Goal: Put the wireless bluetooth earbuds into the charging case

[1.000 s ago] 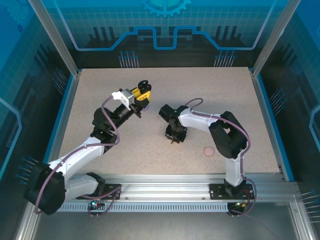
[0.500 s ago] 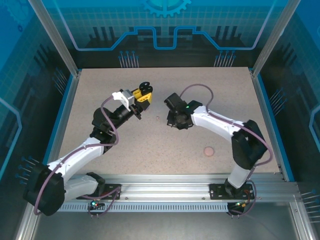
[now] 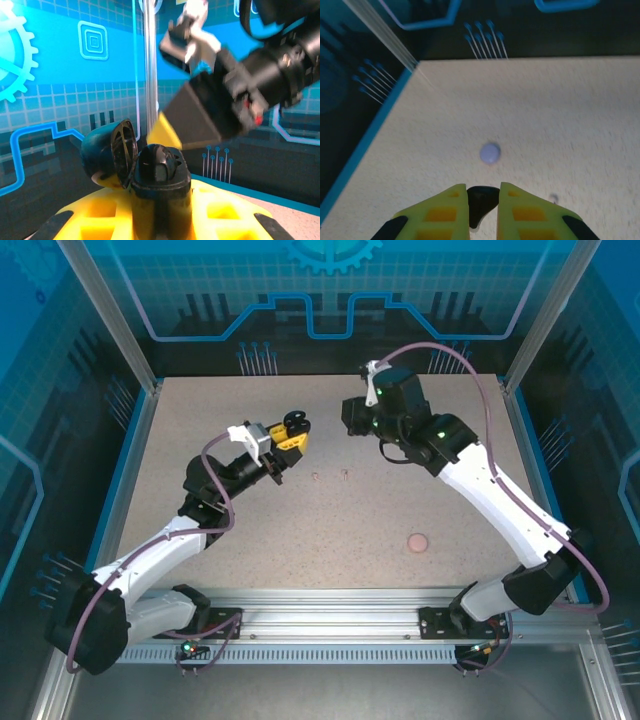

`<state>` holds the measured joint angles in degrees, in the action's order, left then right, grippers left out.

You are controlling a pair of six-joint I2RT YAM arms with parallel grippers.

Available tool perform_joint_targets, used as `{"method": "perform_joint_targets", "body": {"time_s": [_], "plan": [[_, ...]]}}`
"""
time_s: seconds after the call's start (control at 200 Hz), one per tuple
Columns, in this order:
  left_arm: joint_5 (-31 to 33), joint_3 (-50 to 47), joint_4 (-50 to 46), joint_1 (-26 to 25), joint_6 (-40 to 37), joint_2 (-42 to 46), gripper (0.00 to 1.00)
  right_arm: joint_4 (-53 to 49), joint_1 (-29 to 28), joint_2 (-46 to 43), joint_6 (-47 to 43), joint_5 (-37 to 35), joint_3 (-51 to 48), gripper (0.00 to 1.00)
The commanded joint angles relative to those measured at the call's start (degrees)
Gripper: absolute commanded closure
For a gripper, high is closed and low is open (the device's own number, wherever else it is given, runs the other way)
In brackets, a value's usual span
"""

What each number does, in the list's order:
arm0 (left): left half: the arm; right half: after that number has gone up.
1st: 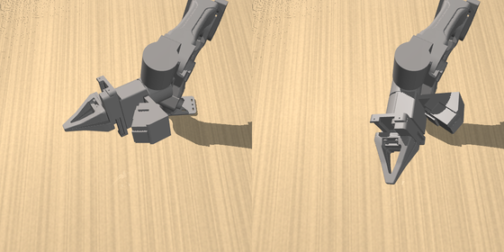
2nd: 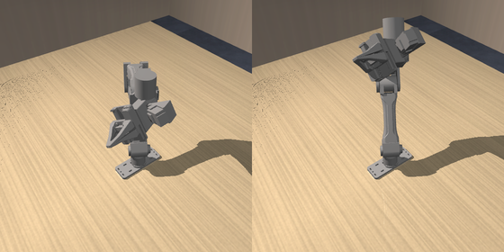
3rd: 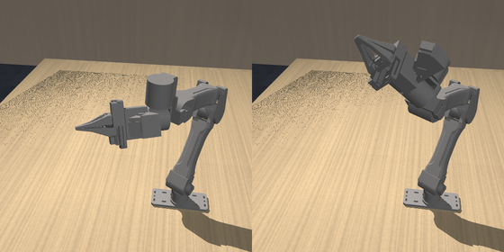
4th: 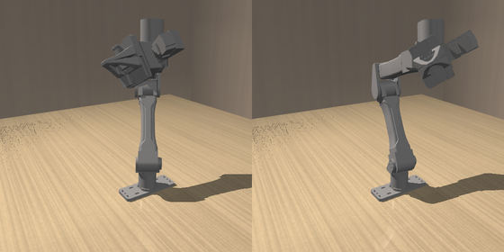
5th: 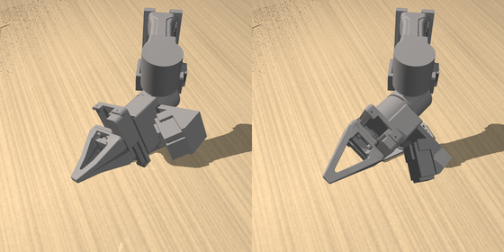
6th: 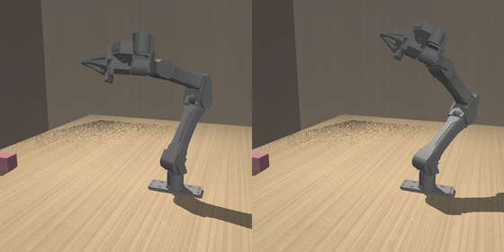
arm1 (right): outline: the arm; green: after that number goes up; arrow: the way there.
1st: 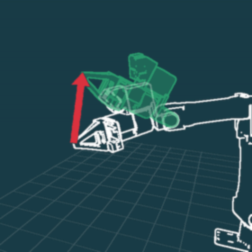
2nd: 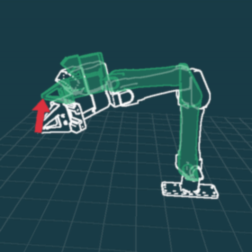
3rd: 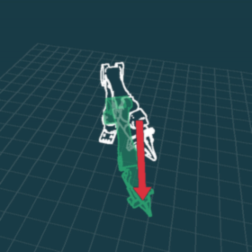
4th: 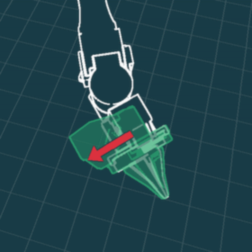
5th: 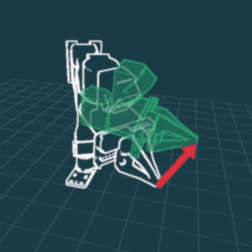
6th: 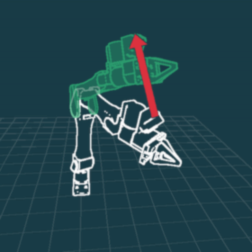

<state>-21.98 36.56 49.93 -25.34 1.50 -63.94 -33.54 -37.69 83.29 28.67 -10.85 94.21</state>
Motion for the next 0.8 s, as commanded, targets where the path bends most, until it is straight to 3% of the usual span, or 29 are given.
{"method": "perform_joint_targets", "body": {"time_s": [0.0, 0.305, 0.595, 0.795], "plan": [[-2.88, 0.84, -1.01, 0.12, -0.82, 0.84, 1.0, 2.1, 0.45, -1.09, -7.19, 4.97, 3.54, 0.84], [-3.95, 2.94, -1.77, -0.21, -1.36, -1.14, 1.0, 5.44, -0.07, -1.8, -13.48, 16.25, 5.68, 0.84], [-4.36, 4.32, -1.75, -0.67, -1.91, -2.91, 1.0, 8.12, -1.88, -3.05, -15.82, 20.31, 2.39, 0.84], [-4.4, 4.88, -1.61, -0.81, -2.19, -3.49, 1.0, 6.24, -4.02, -2.44, -18.0, 17.79, 2.41, 0.84]]}}
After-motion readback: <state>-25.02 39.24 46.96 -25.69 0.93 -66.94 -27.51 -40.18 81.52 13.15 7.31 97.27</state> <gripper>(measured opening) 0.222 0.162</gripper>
